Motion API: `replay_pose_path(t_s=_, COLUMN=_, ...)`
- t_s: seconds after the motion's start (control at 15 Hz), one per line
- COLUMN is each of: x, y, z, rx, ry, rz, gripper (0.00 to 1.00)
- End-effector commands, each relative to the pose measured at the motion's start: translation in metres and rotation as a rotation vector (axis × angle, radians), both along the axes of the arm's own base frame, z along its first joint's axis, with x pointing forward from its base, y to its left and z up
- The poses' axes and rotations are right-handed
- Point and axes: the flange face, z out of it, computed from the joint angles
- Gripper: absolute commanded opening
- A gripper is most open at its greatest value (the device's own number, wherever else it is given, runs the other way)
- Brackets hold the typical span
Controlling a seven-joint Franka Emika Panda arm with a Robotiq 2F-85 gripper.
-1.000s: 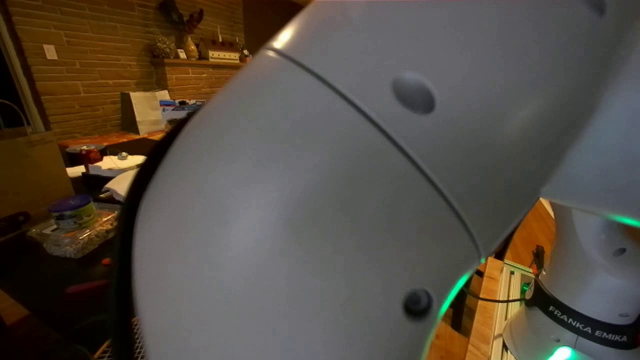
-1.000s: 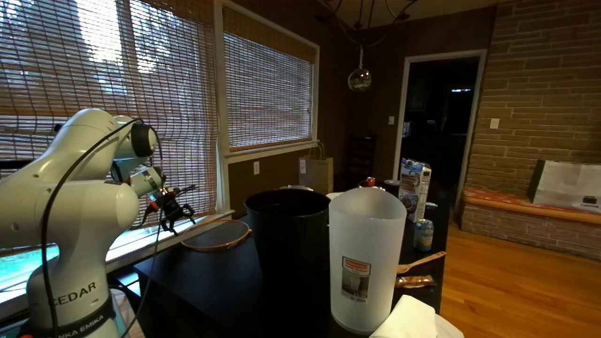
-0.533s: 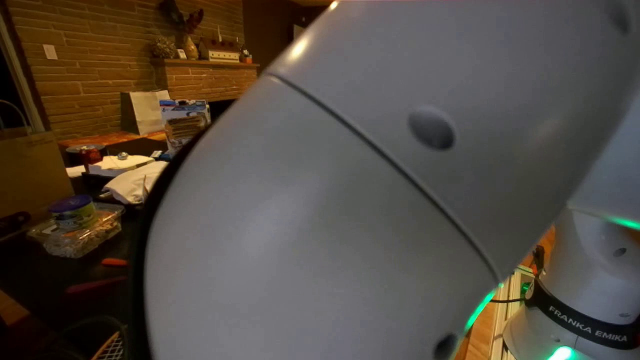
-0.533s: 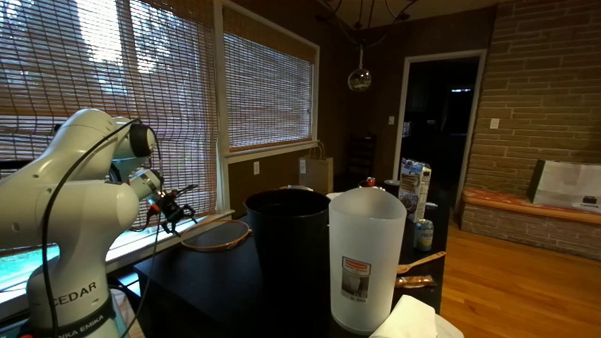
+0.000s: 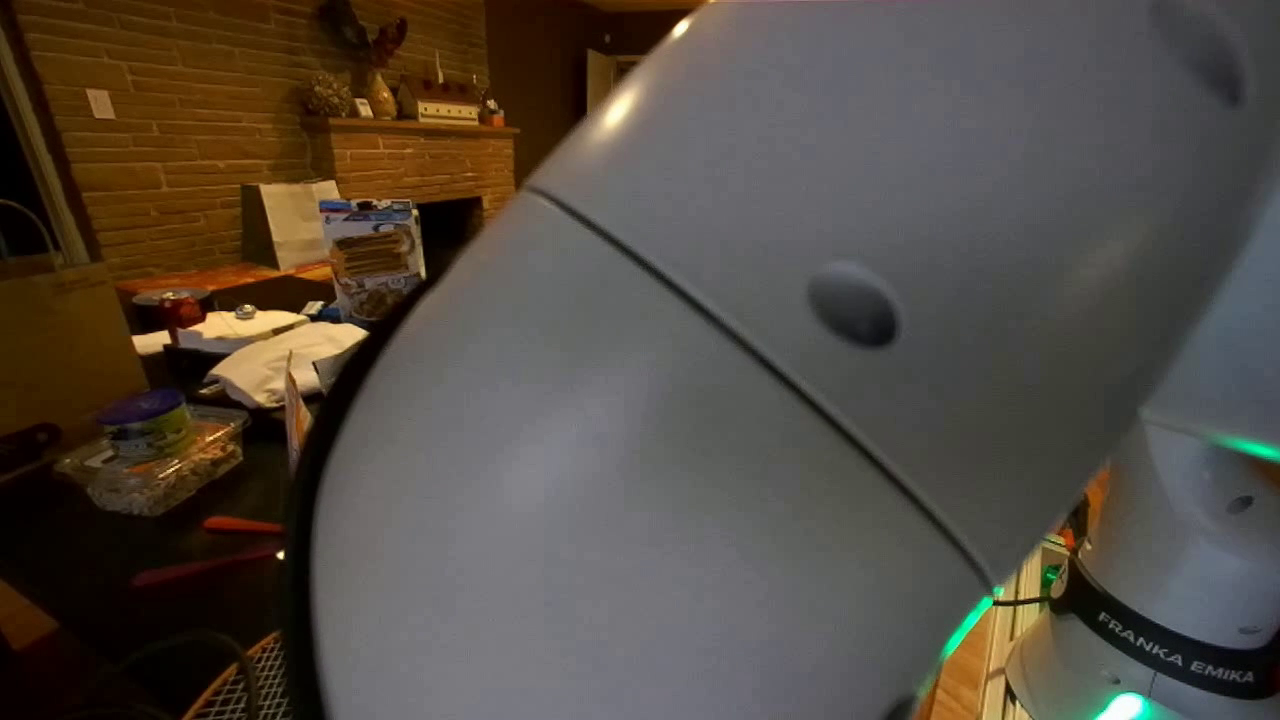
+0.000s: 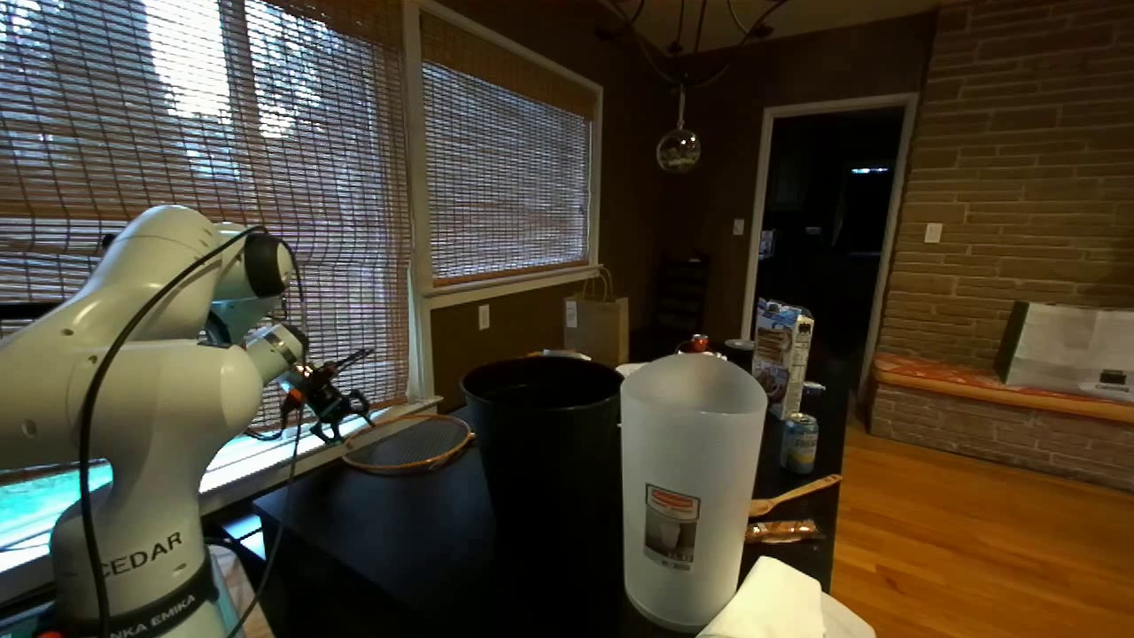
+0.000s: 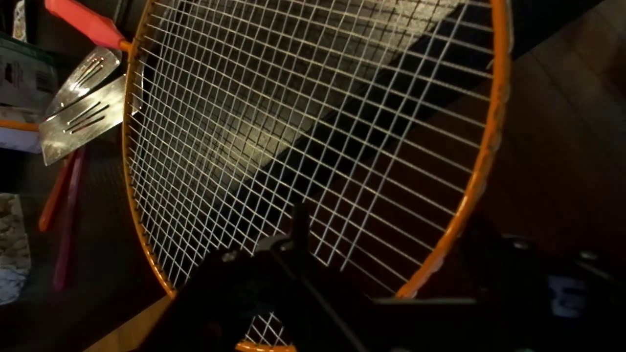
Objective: Put the racket in the black bin.
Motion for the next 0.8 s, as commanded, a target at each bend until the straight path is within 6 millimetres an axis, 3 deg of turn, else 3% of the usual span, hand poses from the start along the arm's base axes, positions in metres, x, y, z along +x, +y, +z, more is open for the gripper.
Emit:
replay_pose_path(t_s=0.0, x=-0.002, y=-0.005, z=0.001, rx=-0.025, ry=-0.027, rz=0.022, gripper=0.44)
replay_pose_path(t_s=0.4, x=0.001, y=-0.008, z=0.006, rx=-0.049, ry=-0.039, rz=0.021, gripper=0.04)
replay_pose_path(t_s=0.73, x=0.006, y=-0.01, z=0.023, rx=-0.082, ry=-0.073, rz=-0.003, gripper=0.03)
